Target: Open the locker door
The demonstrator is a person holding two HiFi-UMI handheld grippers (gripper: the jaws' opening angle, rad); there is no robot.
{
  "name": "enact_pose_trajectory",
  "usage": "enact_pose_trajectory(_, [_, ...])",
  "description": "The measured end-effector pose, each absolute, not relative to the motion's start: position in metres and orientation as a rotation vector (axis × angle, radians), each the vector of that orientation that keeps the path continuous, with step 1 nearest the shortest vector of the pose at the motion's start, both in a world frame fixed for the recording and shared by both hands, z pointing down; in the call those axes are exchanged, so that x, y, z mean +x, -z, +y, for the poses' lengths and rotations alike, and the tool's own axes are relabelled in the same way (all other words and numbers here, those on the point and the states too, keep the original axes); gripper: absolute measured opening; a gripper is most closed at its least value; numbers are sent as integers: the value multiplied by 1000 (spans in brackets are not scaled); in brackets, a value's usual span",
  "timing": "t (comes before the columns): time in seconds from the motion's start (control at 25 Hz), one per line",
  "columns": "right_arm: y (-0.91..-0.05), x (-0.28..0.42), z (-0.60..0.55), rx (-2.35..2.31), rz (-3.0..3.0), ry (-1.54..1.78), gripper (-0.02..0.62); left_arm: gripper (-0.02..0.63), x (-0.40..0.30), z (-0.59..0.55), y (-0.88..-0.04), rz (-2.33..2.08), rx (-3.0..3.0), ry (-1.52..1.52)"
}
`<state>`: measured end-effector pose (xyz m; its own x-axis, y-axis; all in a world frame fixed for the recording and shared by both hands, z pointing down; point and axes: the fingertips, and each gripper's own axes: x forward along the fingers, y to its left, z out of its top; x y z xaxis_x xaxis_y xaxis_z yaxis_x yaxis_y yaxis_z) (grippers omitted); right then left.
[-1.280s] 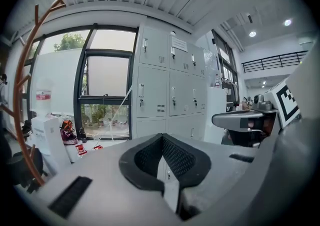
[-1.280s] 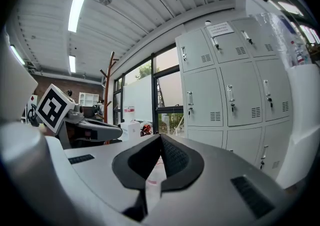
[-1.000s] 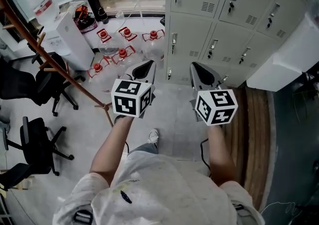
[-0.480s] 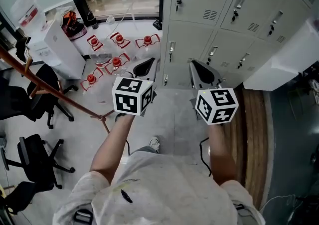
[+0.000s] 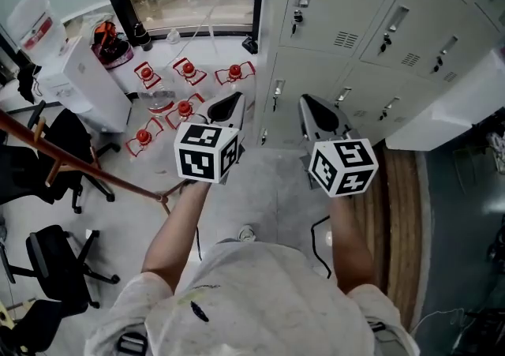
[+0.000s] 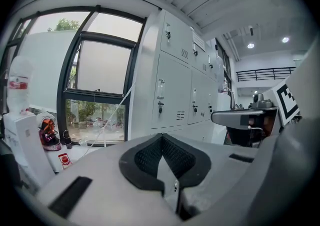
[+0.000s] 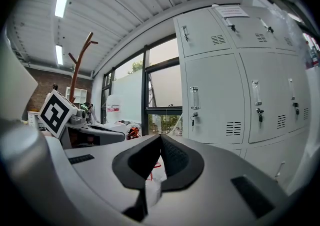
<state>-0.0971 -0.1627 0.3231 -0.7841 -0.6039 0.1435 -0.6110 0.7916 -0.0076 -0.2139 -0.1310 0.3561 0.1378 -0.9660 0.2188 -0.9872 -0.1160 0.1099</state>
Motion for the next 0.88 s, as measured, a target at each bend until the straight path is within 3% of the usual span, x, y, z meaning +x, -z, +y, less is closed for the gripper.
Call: enact_pose_trajectory(0.88, [-307, -130, -270, 941, -2915, 0, 3, 6, -230, -221, -352, -1967, 2202, -186])
